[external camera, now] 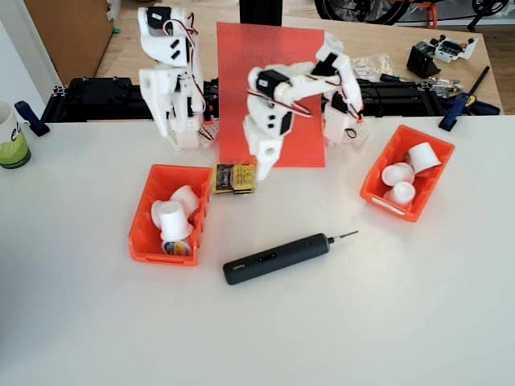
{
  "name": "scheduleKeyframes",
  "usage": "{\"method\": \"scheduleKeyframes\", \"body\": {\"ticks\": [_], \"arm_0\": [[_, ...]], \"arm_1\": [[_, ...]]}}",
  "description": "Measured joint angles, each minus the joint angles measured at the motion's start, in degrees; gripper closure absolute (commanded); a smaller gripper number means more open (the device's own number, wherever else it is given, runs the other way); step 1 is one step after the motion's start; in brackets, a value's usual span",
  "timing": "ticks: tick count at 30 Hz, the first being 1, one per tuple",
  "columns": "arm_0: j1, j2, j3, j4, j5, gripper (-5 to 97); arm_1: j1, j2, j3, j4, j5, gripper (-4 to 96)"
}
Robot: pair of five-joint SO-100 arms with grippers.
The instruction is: Sort the coffee pods, blue into left, red into right
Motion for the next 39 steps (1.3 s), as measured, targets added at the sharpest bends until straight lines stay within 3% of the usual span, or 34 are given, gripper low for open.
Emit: {"method": "scheduleKeyframes", "body": {"ticks": [7,11,12,15,20,24,30,39], "arm_0": [[-3.16,-0.88,9.84,-27.51,-4.57,87],[-3.34,0.53,10.20,-35.86,-5.80,91],[-3.25,1.67,10.20,-36.39,-6.50,93],[-3.34,6.42,10.20,-36.74,-8.96,96],[-3.34,12.30,10.37,-35.42,-9.67,96],[-3.52,17.84,12.48,-27.07,-11.51,97],[-3.60,30.59,29.00,-20.30,-15.03,95],[-3.60,32.61,36.65,-11.16,-18.98,96]], "arm_1": [[-16.70,-0.09,-9.84,-2.72,23.29,79.1],[-26.19,-0.09,-21.01,-0.35,39.99,86.2],[-27.51,0.26,-22.50,-0.35,42.19,87.7],[-28.12,2.72,-23.99,0.00,42.71,93.7],[-29.53,8.17,-24.79,0.00,41.92,93.8],[-28.92,12.48,-21.53,0.00,39.64,93.8],[-25.93,14.15,-16.70,0.00,36.04,93.8],[-24.79,14.15,-15.47,0.00,34.63,93.8]]}}
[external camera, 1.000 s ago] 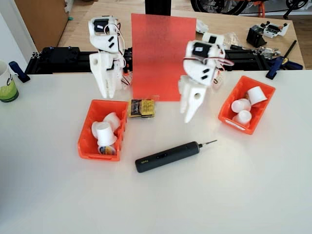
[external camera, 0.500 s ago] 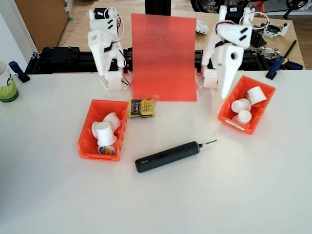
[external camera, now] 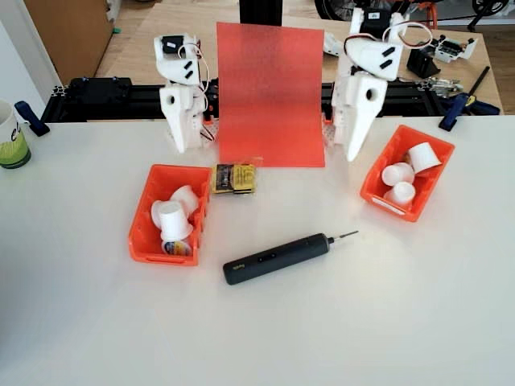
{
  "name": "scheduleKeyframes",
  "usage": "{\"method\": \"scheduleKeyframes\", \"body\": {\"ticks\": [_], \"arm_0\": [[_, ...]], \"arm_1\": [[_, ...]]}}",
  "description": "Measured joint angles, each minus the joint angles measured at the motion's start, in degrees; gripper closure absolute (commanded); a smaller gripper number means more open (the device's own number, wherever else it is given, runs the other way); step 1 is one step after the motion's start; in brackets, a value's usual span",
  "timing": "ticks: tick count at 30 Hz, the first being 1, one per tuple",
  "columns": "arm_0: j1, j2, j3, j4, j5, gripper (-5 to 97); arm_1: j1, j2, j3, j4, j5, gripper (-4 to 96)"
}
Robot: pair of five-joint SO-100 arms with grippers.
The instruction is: Sort the coffee pods, blue into left, red into right
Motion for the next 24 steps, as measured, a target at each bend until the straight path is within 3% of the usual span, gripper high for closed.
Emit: {"method": "scheduleKeyframes", "body": {"ticks": [3,18,24], "arm_0": [[0.00,-0.09,3.96,0.00,-2.02,96],[-0.35,-0.44,6.06,5.71,-3.52,97],[-0.35,-0.88,8.26,8.17,-3.52,97]], "arm_1": [[0.09,0.00,0.26,0.00,-1.32,93.8],[3.78,0.00,0.26,0.00,-8.00,93.8],[4.39,0.00,0.79,0.00,-8.26,93.8]]}}
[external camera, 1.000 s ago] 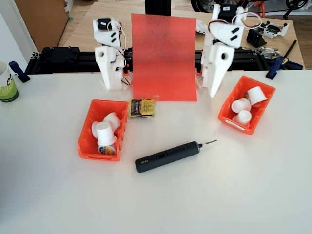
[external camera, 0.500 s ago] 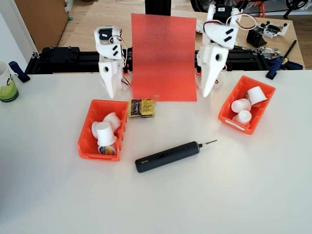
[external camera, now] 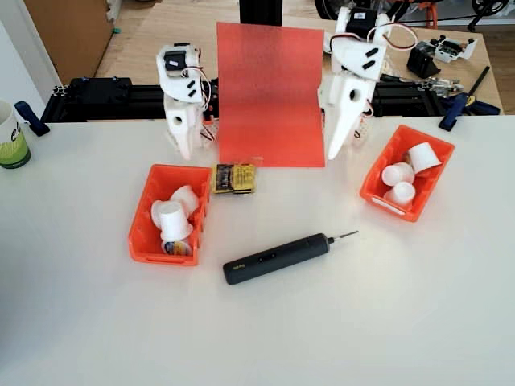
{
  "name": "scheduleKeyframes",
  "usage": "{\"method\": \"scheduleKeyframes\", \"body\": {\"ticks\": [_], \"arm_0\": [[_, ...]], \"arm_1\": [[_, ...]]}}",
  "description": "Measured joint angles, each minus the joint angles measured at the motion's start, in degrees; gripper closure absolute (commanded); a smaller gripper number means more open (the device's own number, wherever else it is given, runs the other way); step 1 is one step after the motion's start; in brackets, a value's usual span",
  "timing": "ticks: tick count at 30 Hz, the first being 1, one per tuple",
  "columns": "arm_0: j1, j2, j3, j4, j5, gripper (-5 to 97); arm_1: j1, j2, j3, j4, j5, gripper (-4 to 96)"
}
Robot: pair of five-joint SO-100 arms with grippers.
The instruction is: Sort the coffee pods, blue into left, red into right
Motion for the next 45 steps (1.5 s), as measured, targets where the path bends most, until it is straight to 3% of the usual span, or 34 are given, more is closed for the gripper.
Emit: {"method": "scheduleKeyframes", "body": {"ticks": [5,10,19,27,32,45], "arm_0": [[0.79,0.09,5.89,-6.33,-0.09,97],[0.79,-1.41,8.00,-17.49,-3.60,97],[0.70,-1.32,8.00,-25.22,-7.03,97],[0.00,11.87,8.00,-18.81,-8.35,97],[-0.18,13.80,6.50,-17.31,-8.35,97],[-0.18,14.15,4.31,-24.17,-4.13,97]], "arm_1": [[0.09,0.00,0.00,0.00,0.35,93.8],[0.09,0.00,0.00,0.00,0.44,93.8],[-0.35,0.00,1.58,0.00,0.70,93.8],[-7.38,0.00,2.29,-0.18,12.04,93.9],[-8.96,0.00,-1.85,-0.26,16.35,93.9],[-9.49,3.96,-13.80,0.00,19.07,93.8]]}}
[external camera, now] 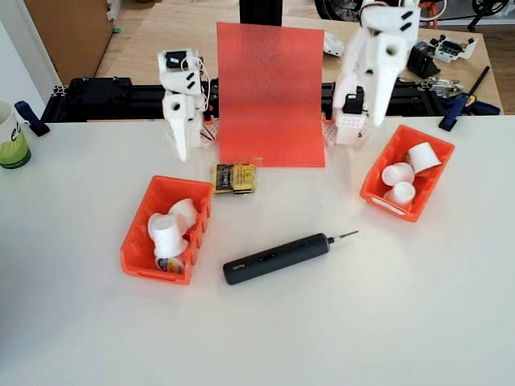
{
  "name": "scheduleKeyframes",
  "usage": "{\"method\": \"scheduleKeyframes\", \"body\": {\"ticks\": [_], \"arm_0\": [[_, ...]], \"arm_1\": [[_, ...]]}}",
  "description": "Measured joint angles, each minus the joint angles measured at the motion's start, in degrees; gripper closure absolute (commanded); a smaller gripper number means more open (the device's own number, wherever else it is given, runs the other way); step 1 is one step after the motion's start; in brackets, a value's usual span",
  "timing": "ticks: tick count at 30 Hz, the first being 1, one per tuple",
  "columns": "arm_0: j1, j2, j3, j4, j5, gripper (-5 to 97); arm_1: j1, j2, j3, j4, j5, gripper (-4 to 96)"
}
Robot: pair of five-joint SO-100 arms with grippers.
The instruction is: Sort the coffee pods, blue into left, red into right
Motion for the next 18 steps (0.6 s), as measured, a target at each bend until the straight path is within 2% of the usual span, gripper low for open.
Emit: {"method": "scheduleKeyframes", "body": {"ticks": [3,7,15,18], "arm_0": [[0.00,0.00,3.43,-5.19,0.18,97],[0.00,-0.62,9.32,-12.48,0.70,97],[0.00,0.26,11.25,-14.94,1.85,97],[0.00,0.44,12.04,-14.94,1.85,97]], "arm_1": [[0.97,0.09,1.49,-4.04,0.00,93.8],[0.44,0.09,9.14,-20.04,0.70,93.8],[0.53,0.00,28.48,-54.76,4.31,93.8],[0.62,0.00,31.03,-59.50,5.36,93.8]]}}
